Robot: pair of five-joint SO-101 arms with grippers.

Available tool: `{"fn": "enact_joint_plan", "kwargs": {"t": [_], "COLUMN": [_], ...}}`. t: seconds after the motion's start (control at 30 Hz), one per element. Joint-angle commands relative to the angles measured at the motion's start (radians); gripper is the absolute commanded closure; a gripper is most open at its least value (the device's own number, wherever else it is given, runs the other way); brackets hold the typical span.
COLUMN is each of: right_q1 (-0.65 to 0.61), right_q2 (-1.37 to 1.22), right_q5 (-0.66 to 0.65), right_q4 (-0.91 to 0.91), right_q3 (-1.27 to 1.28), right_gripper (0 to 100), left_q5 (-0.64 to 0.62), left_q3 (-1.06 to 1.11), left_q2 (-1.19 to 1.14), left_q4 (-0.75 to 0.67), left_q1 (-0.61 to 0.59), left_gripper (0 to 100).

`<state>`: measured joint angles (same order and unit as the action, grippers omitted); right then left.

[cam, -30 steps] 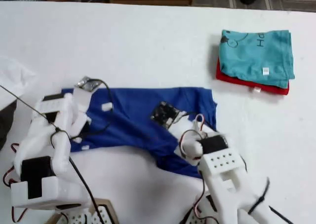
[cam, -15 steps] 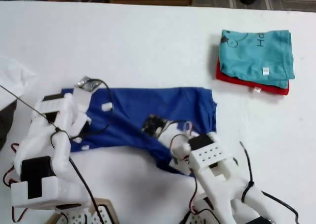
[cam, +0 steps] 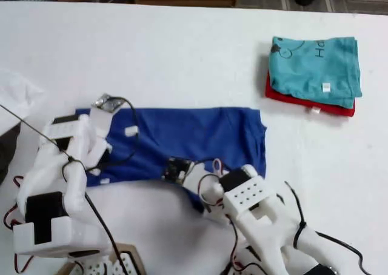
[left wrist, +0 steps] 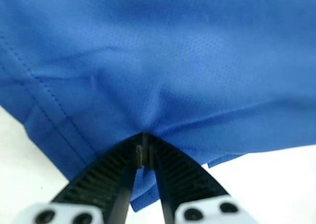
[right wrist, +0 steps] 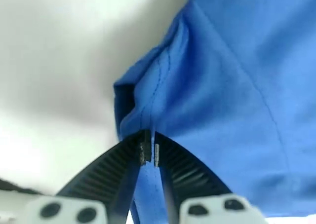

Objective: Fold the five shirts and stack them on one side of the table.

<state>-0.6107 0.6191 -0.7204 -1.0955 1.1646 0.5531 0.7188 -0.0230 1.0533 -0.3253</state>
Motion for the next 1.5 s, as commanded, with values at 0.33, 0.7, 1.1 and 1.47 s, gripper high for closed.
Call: {"fn": "enact_joint_plan", "kwargs": {"t": [0.33, 0.7, 1.1, 1.47], "right_q1": [-0.186, -0.150, 0.581, 0.596], "right_q2": [0.150, 0.160, 0.062, -0.495], "right_q5": [0.103, 0.106, 0.201, 0.356], "right_q4": [0.005, 0.031, 0.180, 0.216], "right_q3": [-0.002, -0.028, -0.396, -0.750], "right_gripper": [97.9, 97.9, 86.8, 83.0], "left_q5": [0.000, 0.000, 0.000, 0.000], "left_q3": [-0.005, -0.007, -0.004, -0.004], "left_q2": [-0.005, -0.005, -0.005, -0.005], "left_q4": [-0.054, -0.054, -0.054, -0.054], "left_q1": [0.000, 0.000, 0.000, 0.000], "left_gripper": [97, 97, 97, 97]}}
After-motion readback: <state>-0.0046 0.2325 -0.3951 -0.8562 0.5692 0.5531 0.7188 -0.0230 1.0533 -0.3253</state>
